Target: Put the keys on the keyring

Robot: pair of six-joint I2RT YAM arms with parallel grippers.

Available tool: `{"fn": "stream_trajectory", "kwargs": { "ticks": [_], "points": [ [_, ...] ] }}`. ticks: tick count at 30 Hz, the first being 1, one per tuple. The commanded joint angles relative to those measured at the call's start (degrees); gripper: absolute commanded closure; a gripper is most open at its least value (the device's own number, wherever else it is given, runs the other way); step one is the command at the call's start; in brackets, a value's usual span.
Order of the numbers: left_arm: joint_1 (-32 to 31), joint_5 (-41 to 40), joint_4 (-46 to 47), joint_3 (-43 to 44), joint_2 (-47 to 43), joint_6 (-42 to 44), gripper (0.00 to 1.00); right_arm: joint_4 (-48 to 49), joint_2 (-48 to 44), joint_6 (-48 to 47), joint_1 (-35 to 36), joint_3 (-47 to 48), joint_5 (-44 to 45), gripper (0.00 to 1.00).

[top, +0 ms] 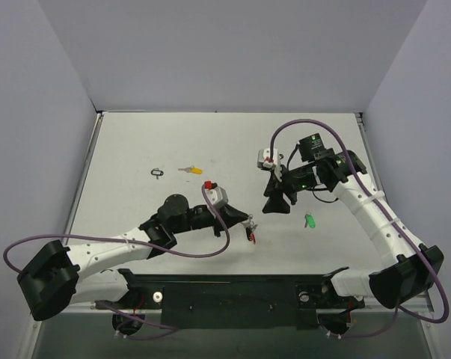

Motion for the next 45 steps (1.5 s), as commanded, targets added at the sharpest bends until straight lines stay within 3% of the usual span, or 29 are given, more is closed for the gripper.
{"fn": "stream_trajectory", "kwargs": {
  "ticks": [1,4,7,9,14,23,33,39,45],
  "points": [
    [0.1,5.6,5.5,-2.8,-6.1,13.6,1.0,-8.9,-1.8,-15.4,0.0,-2.3,-7.1,0.45],
    [0.3,7.9,4.4,-4.3,-8.4,19.0,1.0,-18.9,-0.5,-38.7,0.1,-2.1,-8.2,0.41],
    [0.4,7.4,4.1,-4.8,-9.1,19.8,1.0,-25.9,2.1,-50.1,0.8,-0.9,-10.5,0.39],
    [0.2,7.3,5.4,-4.8,-8.4,19.0,1.0,-27.7,3.1,-51.8,1.6,0.2,-10.0,0.41],
    [-1.4,5.9,11.9,-6.1,-6.8,15.4,1.0,-27.0,2.3,-50.6,2.0,0.3,-10.3,0.43],
    [-1.5,5.8,25.5,-7.4,-2.4,5.8,1.0,-14.4,-1.2,-30.3,2.3,-0.8,-9.1,0.48],
    [-1.4,1.4,43.3,-10.9,2.4,-4.5,1.0,-12.9,-3.2,-26.9,3.3,-0.8,-15.0,0.55],
    [-1.4,0.6,46.1,-10.5,3.6,-6.2,1.0,-12.8,-2.8,-26.4,5.1,-0.8,-17.0,0.64],
    [-1.1,1.0,46.5,-10.2,3.9,-8.4,1.0,-12.9,-2.6,-25.6,5.3,-0.1,-16.7,0.66]
  ]
}}
